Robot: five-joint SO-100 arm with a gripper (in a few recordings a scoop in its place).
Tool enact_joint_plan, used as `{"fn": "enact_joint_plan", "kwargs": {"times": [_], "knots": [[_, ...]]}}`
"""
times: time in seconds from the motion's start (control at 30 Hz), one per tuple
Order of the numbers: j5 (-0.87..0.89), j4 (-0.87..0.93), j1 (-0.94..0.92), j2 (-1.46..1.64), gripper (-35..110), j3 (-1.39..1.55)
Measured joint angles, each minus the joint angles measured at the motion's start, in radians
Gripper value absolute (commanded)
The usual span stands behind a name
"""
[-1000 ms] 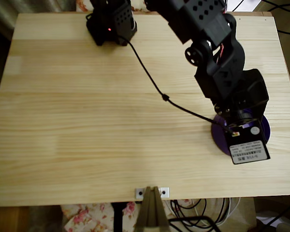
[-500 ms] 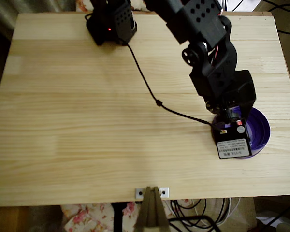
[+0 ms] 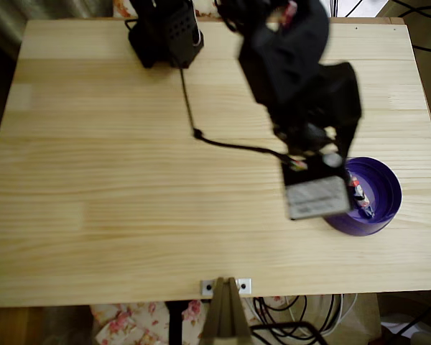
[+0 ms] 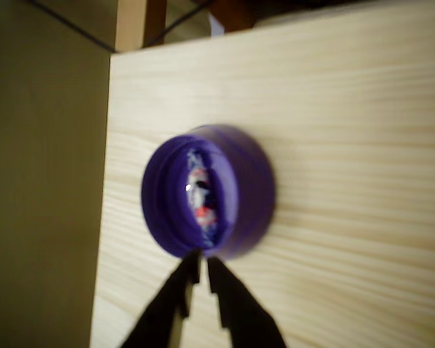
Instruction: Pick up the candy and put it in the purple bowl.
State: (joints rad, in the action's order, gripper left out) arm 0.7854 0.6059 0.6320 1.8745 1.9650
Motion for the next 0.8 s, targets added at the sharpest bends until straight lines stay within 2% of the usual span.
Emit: {"fn": "enact_joint_plan", "kwargs": {"times": [0.13, 0.27, 0.37, 0.8], "knots": [[-0.094, 0.015, -0.071, 0.227, 0, 0.137], [-0.156, 0.155, -0.143, 0.39, 0, 0.169], [-0.206, 0.253, -0.209, 0.466, 0, 0.186], [-0.423, 0.477, -0.466, 0.735, -1, 0.347]]}}
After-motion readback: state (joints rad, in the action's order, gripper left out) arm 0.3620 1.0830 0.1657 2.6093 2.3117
